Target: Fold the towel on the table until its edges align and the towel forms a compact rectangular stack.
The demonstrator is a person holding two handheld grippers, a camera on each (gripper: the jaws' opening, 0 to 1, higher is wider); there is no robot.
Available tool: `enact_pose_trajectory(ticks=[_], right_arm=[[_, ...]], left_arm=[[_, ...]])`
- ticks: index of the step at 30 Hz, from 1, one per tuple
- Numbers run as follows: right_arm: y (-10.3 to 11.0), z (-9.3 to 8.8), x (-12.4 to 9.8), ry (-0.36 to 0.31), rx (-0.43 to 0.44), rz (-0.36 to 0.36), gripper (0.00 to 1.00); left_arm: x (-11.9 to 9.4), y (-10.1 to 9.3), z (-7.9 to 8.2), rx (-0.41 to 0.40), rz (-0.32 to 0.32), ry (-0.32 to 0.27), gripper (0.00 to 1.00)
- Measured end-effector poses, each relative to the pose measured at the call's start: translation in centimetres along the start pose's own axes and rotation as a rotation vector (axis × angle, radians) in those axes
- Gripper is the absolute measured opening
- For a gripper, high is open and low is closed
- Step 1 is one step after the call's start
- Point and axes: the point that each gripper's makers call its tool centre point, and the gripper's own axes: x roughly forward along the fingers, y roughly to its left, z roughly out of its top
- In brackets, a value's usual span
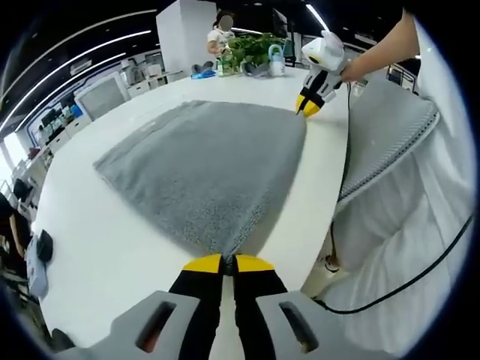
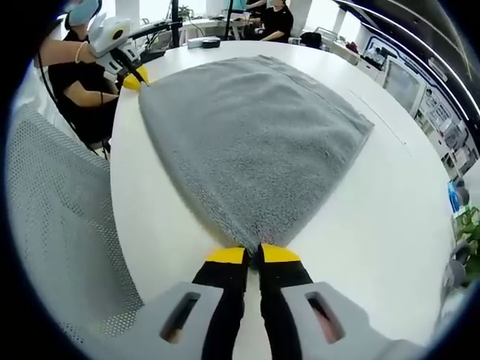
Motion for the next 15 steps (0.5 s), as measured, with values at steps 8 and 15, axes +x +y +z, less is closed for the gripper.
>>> enact_pose_trajectory(ticks=[8,15], right_arm=[[0.21,-0.22,-0.12,0.016,0.021,0.012,0.01],[0.17,-0.19,-0.08,0.027,0.051,0.015,0.01]], left_arm=[[0.03,-0.04,-0.11,-0.043,0.006,-0.005,0.04],[0.06,-0.14,-0.1,-0.03,0.018,0.013,0.04]])
